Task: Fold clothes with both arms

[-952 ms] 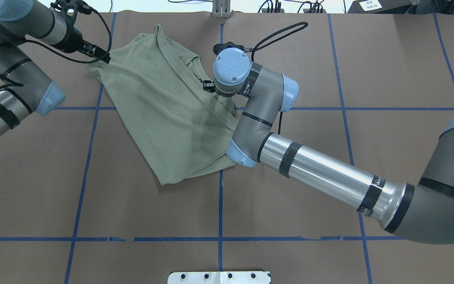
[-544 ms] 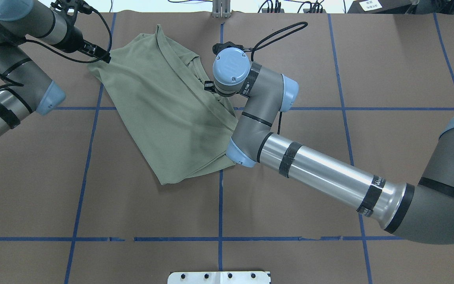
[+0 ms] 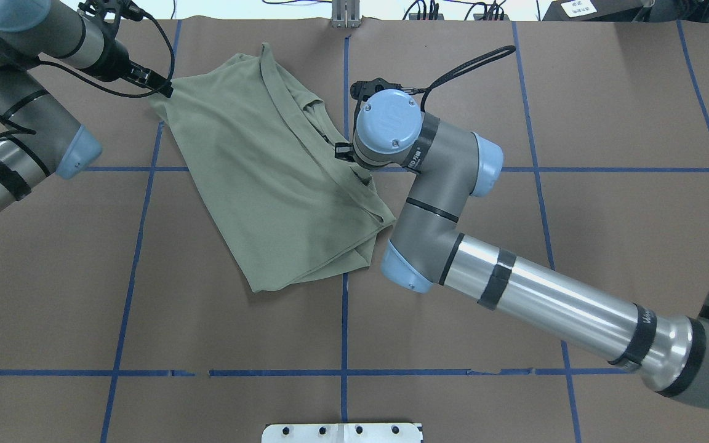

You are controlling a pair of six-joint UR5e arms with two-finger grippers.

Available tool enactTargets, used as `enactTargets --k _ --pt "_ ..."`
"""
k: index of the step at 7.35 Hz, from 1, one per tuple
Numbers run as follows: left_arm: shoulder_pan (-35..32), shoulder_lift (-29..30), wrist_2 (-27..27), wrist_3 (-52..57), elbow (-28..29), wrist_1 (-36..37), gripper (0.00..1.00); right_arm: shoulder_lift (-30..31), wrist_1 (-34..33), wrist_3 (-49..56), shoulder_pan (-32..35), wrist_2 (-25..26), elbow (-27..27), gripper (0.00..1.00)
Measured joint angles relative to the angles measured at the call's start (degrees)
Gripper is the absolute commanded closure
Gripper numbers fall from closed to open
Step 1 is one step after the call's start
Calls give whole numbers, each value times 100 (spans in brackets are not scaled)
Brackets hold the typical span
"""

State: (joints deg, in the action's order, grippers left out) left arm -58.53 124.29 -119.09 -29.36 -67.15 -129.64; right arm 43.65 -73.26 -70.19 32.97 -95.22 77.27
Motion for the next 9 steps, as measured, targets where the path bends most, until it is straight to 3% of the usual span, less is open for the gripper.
enactTargets --k 2,4,6,7,8,9 --pt "2 -1 0 0 0 0 0 862 -817 -216 -450 314 1558 100" --pt "1 -1 0 0 0 0 0 1661 -1260 -549 -980 879 2665 100" --pt "-1 -1 0 0 -5 0 0 2023 -1327 -575 -1185 1139 2913 100" --pt "0 -1 0 0 -7 0 0 2060 -1307 -475 -1159 1260 2797 91" --pt "0 -1 0 0 -7 0 0 2072 -1288 -355 -1135 1374 2667 4" --pt "1 -1 0 0 -8 0 0 2074 -1278 -300 -1122 1468 2582 0"
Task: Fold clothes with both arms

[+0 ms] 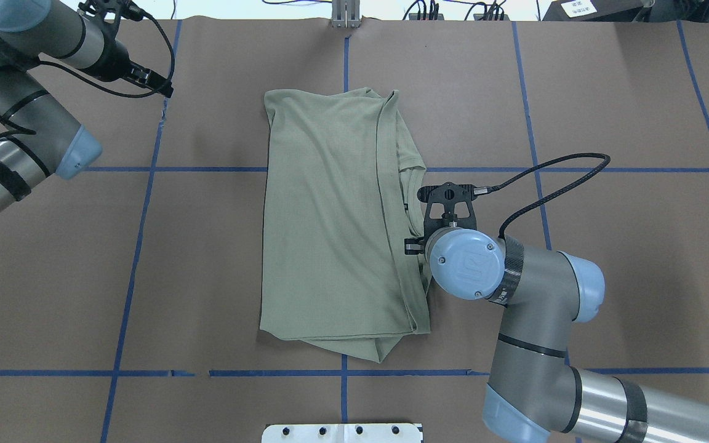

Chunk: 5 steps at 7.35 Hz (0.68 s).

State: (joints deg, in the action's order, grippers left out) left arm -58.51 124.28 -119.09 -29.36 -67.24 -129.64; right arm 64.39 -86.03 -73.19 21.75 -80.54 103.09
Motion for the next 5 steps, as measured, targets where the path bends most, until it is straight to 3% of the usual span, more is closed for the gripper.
enactTargets --k 2,4,5 --pt "0 0 0 0 0 0 0 -77 1 75 123 118 -37 0" --pt "-2 0 0 0 0 0 0 -556 -19 340 490 -314 -300 0" --pt "-2 0 0 0 0 2 0 -992 -22 431 591 -556 -742 0"
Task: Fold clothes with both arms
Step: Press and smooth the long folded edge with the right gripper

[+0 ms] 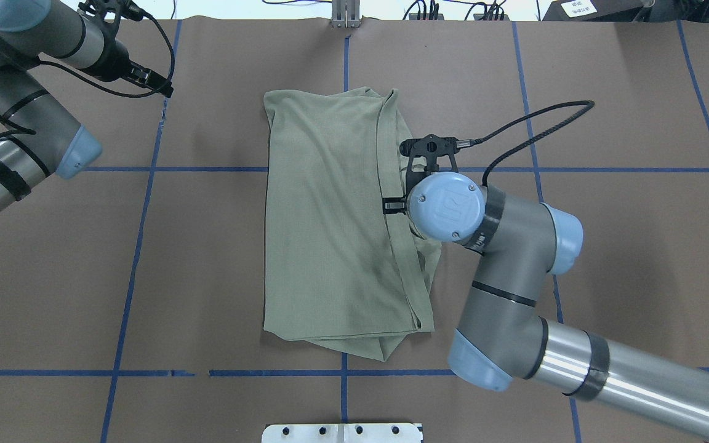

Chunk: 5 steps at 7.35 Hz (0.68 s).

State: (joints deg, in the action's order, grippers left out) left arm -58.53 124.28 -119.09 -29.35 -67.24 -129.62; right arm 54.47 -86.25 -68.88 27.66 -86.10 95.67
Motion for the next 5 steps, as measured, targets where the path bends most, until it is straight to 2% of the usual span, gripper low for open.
enactTargets --k 1,2,3,5 --pt "0 0 0 0 0 2 0 -433 -18 101 38 -277 -480 0" --pt "0 0 0 -2 0 1 0 -661 -119 294 49 -591 -723 0" --pt "0 0 0 -6 0 1 0 -722 -339 518 52 -796 -755 0" --pt "0 0 0 -7 5 6 0 -653 -961 833 -21 -890 -526 0"
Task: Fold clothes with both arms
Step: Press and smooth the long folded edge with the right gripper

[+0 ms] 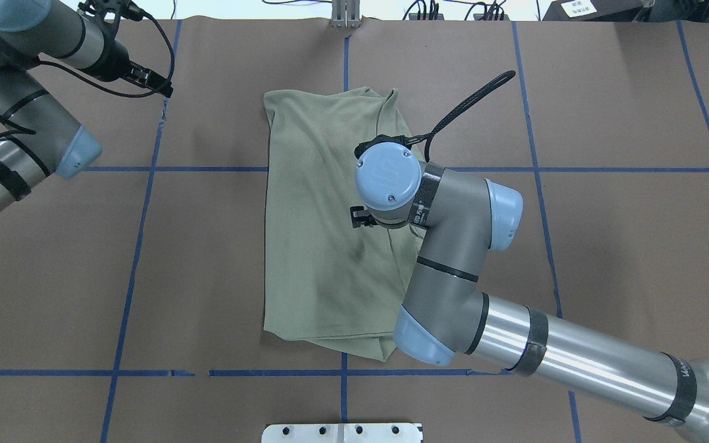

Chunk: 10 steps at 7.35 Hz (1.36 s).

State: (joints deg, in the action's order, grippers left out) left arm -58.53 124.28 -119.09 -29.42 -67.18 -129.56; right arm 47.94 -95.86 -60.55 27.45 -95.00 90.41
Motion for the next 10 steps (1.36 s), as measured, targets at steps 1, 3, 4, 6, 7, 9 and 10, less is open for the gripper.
enactTargets --k 1,3,4,6,7,9,10 --pt "1 0 0 3 2 1 0 59 -187 85 -114 45 83 0" --pt "6 0 0 6 3 1 0 160 -288 133 -329 196 117 0" --pt "5 0 0 7 3 1 0 223 -301 151 -368 246 125 0" --pt "5 0 0 7 3 1 0 385 -330 343 -371 354 143 0" --pt "5 0 0 7 3 -1 0 512 -377 529 -321 397 197 0" --pt "8 0 0 2 4 -6 0 912 -631 1056 -142 455 521 0" --pt "12 0 0 -1 4 -7 0 1122 -709 1254 -45 486 676 0"
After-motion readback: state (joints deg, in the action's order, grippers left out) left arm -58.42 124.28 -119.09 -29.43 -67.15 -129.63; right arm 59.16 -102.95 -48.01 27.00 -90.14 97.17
